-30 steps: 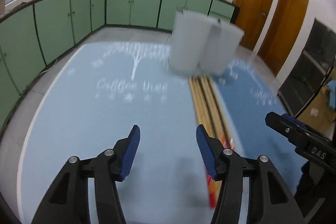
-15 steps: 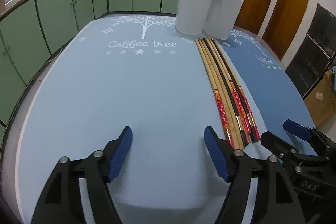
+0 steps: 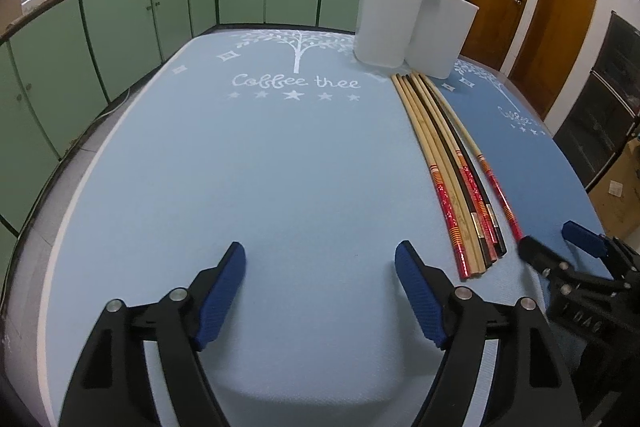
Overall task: Organize utensils
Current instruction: 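Withdraw both grippers from the holder back over the chopsticks, then grasp one red chopstick with the right gripper while the left grasps another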
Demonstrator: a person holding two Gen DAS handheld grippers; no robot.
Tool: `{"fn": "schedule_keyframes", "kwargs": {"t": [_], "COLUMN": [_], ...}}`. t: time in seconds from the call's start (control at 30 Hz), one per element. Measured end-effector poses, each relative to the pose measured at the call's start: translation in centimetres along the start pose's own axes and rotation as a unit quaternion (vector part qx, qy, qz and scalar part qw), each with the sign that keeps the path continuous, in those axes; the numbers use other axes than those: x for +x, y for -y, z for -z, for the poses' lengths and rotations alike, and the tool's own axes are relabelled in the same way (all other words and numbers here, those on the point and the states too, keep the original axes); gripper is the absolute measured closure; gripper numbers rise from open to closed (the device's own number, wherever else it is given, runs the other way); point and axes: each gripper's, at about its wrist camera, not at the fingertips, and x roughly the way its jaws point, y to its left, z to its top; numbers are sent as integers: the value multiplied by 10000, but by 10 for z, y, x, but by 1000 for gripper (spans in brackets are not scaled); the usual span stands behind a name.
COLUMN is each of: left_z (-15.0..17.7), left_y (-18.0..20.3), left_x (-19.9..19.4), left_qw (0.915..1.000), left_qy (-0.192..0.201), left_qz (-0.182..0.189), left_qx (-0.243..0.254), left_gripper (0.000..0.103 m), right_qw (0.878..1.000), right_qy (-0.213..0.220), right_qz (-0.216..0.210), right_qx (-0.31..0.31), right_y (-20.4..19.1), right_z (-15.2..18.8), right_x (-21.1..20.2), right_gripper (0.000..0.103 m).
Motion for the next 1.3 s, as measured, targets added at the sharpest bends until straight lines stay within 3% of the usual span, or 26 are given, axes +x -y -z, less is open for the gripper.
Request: {"fn": "schedule_keyframes", "kwargs": {"t": [0.17, 0.37, 0.43, 0.47, 0.93, 1.3], "left_z": [-2, -4, -4, -4, 1, 1], "left_y": [2, 5, 6, 6, 45, 50], "left_x": [2, 3, 3, 3, 2, 7], "left_qw": [10000, 10000, 10000, 10000, 9987, 9992], "left_qy": [30, 27, 35, 37, 23, 34], "left_qz": [-37, -54, -29, -21, 315, -147], "left_qx": [-47, 4, 13, 17, 407, 363], "left_gripper": [26, 26, 26, 26, 26, 24], "right_qw": [9993, 9985, 9982, 9980, 9990, 9989], "right_qy": [93, 24, 23, 23, 81, 102], "right_qz": [-340, -414, -470, -494, -439, -463], "right_qx": [-152, -370, -371, -382, -11, -10], "right_y": [-8, -22, -23, -23, 11, 12], "right_z": [0, -4, -4, -4, -1, 1], "right_x": [-4, 3, 2, 3, -1, -2], "right_gripper": [35, 69, 92, 97, 98, 98]}}
